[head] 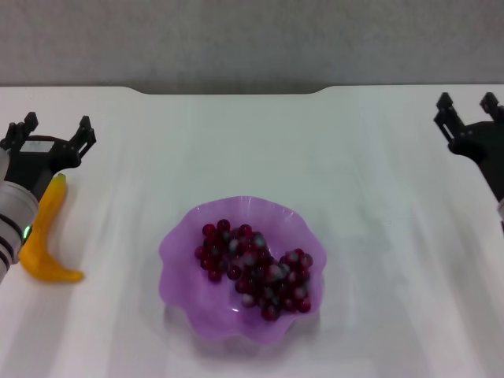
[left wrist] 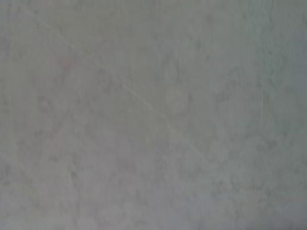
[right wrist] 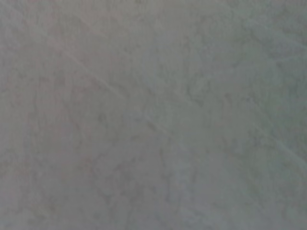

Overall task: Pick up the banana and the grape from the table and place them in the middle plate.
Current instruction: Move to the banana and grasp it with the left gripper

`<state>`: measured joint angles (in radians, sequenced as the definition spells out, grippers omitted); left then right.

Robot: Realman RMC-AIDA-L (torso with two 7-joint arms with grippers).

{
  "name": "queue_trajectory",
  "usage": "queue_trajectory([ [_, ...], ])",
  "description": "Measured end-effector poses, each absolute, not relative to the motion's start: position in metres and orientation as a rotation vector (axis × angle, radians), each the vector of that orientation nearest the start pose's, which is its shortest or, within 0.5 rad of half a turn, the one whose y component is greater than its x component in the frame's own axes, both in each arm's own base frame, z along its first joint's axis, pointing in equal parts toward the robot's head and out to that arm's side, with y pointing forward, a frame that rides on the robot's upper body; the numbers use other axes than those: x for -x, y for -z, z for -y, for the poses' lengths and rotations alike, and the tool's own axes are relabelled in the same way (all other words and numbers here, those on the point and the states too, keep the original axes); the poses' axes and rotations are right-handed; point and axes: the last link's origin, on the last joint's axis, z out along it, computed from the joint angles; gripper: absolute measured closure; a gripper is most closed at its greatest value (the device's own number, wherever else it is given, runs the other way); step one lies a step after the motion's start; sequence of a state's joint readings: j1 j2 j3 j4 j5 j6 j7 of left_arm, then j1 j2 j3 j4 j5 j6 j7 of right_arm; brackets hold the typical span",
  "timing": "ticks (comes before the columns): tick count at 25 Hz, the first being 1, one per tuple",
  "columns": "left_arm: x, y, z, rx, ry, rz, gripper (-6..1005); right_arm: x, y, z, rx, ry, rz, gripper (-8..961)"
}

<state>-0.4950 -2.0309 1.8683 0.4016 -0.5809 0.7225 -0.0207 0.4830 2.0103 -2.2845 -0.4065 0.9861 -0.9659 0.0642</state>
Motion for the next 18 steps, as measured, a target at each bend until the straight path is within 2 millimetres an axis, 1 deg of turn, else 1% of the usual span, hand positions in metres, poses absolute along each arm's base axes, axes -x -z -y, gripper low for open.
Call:
queue_trajectory([
  [8, 0.307, -0.002, -0.399, 1.605, 0.541, 0.615, 110, -0.312, -0.007, -0.376, 1.45, -0.734, -0.67, 224],
  [13, 0.308, -0.001, -0.399, 1.612, 0.523, 0.612, 111, -0.314, -0.009, -0.376, 1.436, -0.734, -0.678, 228],
  [18, 0.313, 0.007, -0.4, 1.652, 0.442, 0.654, 115, -0.313, -0.006, -0.373, 1.451, -0.734, -0.673, 229],
])
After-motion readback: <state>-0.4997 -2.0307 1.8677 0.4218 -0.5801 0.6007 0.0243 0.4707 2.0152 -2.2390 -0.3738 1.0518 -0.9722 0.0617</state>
